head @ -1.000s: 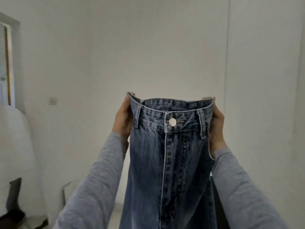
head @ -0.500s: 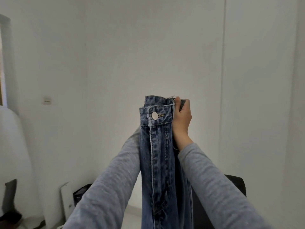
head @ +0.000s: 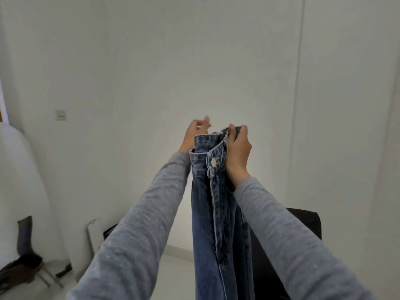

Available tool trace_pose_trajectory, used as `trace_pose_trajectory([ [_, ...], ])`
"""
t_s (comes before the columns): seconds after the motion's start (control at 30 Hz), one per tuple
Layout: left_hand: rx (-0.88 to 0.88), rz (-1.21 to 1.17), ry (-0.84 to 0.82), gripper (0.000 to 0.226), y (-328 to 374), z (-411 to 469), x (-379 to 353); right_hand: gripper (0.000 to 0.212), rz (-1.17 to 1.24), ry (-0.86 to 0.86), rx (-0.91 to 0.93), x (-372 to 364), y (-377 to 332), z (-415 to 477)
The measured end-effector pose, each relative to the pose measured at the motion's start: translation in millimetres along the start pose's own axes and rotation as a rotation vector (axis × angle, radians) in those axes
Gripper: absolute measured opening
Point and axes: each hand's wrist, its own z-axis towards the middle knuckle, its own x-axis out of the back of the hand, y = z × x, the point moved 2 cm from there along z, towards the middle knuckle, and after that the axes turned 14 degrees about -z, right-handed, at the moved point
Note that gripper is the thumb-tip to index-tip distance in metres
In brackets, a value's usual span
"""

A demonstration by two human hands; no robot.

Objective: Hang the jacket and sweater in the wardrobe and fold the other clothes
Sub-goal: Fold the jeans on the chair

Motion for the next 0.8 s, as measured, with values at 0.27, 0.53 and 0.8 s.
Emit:
trace_pose_trajectory([
  [0.27, 0.097, -0.336, 0.153, 0.048, -37, -60, 57, 0.025, -0.035, 0.067, -0.134, 11, 4, 22],
  [0.53, -0.258, 0.150, 0.227, 0.066, -51, -103, 23, 0.025, -0.018, 0.051, -0.143, 6, -3, 17],
  [0.8, -0.224, 0.094, 0.202, 0.023, -39, -64, 18, 0.030, 0.044, -0.039, -0.065, 40, 4, 33],
])
